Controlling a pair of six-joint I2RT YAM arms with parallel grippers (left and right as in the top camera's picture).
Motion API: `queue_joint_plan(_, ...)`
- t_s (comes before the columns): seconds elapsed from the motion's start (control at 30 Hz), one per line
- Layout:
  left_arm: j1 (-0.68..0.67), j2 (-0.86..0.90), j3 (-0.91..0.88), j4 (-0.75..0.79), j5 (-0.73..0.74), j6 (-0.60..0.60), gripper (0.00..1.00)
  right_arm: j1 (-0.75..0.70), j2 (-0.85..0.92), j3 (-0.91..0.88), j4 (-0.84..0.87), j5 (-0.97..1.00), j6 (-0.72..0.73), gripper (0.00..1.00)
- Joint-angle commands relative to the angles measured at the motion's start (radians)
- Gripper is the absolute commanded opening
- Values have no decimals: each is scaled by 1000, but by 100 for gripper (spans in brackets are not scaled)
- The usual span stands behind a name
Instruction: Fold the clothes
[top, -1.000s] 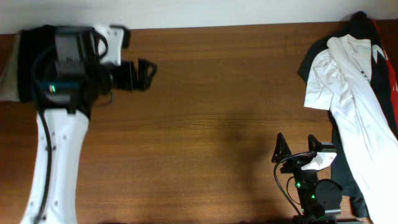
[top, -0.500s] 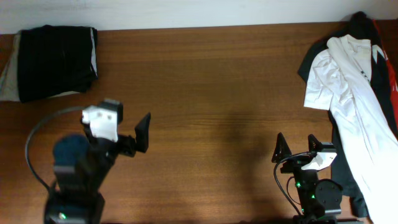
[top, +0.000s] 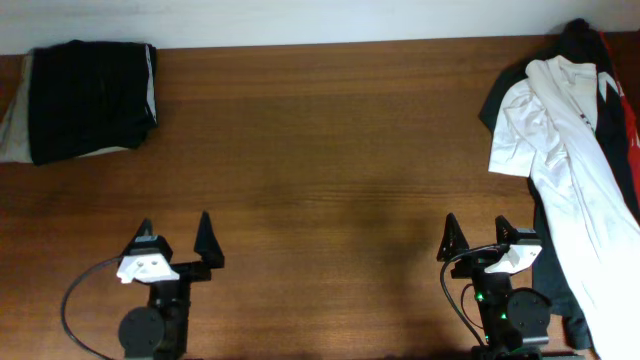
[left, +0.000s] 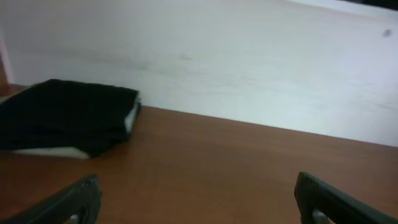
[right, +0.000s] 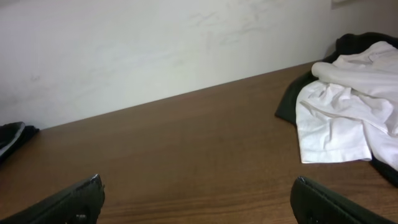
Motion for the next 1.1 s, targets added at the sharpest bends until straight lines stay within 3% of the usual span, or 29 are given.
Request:
queue_joint_plan(0.0,39,-76,-74,29,-21,-13,99,-7,-6,-5,-6,12,-10,99)
queue_joint_plan(0.27,65,-135,-113,8,-47,-12,99,-7,-6,-5,-6,12,-10,99)
queue_joint_plan(0.4,74,-135,-113,-91,-48,-11,99,-7,-6,-5,-6,12,-10,99)
queue_joint_plan(1.07,73,-135,-113,-93,-29,-1,99,-7,-6,-5,-6,12,-10,99)
